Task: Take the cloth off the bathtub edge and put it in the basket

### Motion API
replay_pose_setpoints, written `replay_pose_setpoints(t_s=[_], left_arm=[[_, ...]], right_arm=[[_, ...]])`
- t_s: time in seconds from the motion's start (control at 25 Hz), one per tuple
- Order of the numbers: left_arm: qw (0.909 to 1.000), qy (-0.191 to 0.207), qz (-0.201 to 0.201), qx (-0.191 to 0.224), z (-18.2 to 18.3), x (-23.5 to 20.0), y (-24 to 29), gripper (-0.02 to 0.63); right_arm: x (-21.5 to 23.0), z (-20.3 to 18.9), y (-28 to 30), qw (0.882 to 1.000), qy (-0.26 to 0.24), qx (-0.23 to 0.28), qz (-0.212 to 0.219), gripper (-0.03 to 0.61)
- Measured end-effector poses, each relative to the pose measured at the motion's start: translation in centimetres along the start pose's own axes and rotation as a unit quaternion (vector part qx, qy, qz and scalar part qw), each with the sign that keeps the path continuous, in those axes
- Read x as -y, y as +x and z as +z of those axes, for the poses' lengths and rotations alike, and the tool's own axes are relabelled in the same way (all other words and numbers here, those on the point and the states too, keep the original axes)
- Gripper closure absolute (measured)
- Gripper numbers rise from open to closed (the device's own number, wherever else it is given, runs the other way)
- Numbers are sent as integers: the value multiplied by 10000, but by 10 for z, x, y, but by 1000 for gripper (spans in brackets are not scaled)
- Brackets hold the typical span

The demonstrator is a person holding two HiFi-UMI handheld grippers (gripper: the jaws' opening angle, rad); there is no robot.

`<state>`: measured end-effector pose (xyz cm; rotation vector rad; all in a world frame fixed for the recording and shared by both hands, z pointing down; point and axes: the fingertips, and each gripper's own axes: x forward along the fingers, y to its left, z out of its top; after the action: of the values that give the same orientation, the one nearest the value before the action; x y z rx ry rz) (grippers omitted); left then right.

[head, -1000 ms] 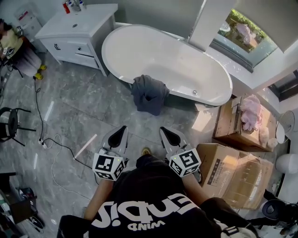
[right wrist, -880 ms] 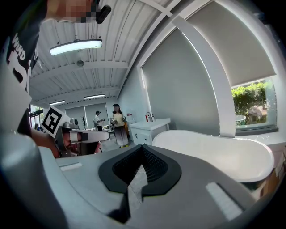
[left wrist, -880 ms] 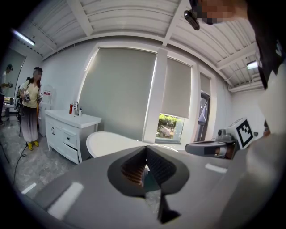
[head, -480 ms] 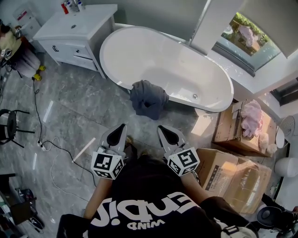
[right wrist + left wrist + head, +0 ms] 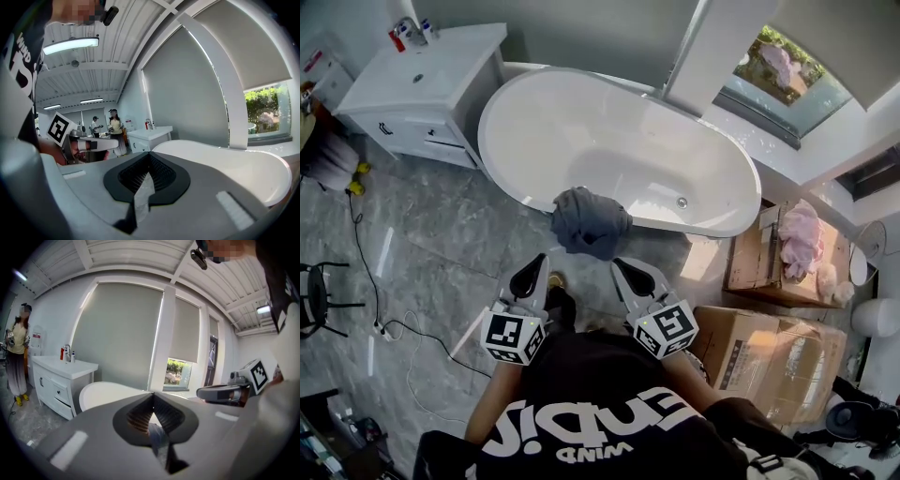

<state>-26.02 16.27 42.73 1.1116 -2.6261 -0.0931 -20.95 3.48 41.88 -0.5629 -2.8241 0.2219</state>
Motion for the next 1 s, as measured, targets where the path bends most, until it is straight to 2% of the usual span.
replay_pose_setpoints(t_s=[0.64,0.84,1.0], left_arm=[[9943,183,-1021,-261,44,-90,118,617],[9913,251,-1283,-172,61,-94,143,617],[9906,214,-1347,-140,69,-92,155,617]], right_arm=[[53,40,127,9978,48,-7,-668,569],[66,55,140,9960,36,109,-887,569],[74,67,144,9951,9,225,-967,569]])
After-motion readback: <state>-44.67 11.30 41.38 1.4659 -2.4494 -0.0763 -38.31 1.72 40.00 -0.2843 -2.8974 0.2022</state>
